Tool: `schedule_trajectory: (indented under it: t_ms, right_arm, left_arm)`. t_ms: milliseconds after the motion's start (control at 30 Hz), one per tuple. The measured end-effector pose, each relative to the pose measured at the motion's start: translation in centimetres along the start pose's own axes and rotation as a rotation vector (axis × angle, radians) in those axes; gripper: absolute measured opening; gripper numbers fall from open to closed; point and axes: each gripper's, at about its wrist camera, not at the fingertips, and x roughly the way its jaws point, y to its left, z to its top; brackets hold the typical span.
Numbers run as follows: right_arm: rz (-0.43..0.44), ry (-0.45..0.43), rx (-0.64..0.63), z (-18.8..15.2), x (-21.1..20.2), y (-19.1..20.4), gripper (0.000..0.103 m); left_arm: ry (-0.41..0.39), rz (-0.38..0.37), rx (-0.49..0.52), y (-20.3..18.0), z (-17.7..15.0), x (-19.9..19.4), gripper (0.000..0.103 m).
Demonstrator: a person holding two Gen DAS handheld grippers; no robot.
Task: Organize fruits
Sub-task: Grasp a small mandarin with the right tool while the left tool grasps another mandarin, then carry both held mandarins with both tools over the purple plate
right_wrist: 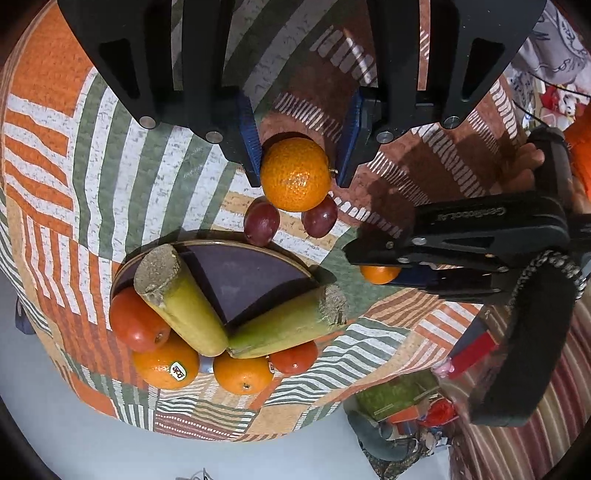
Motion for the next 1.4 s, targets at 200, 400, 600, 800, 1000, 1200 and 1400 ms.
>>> schedule_trajectory:
  t_ms: [200,400,600,800,1000,1200,1400]
  right_arm:
    - [0.001,-0.016,0.005,0.2,-0.6,-0.1,0.033]
    - [0.001,-0.061,-0.003,0.9,-2.3,-0.2,0.033]
    - [-0.031,-0.111,-0.006,2.4,-3.9,-1.0,0.033]
    - [-0.051,-0.150,-0.002,4.1,-4.4,-1.8,0.033]
    - [-0.070,-0.150,-0.020,6.3,-3.3,-2.4,0.033]
    - [-0.069,-0.136,-0.017,7.9,-1.5,-3.3,0.033]
    - [-0.048,-0.121,-0.008,8.1,-0.3,-3.4,0.033]
  left_arm:
    - [-0.030,-0.013,0.000,0.0,0.1,-1.6,0.035]
    - [-0.072,-0.018,-0.001,-0.2,1.1,-3.0,0.035]
    - [-0.115,-0.033,0.010,-1.2,2.7,-4.2,0.035]
    - [-0.138,-0.045,0.016,-1.8,4.1,-4.5,0.035]
    - [-0.145,-0.036,0.010,-1.4,4.5,-3.9,0.035]
    - [-0.130,-0.033,-0.018,-0.2,4.8,-3.0,0.035]
    - [-0.124,-0.029,-0.032,0.7,5.2,-2.3,0.035]
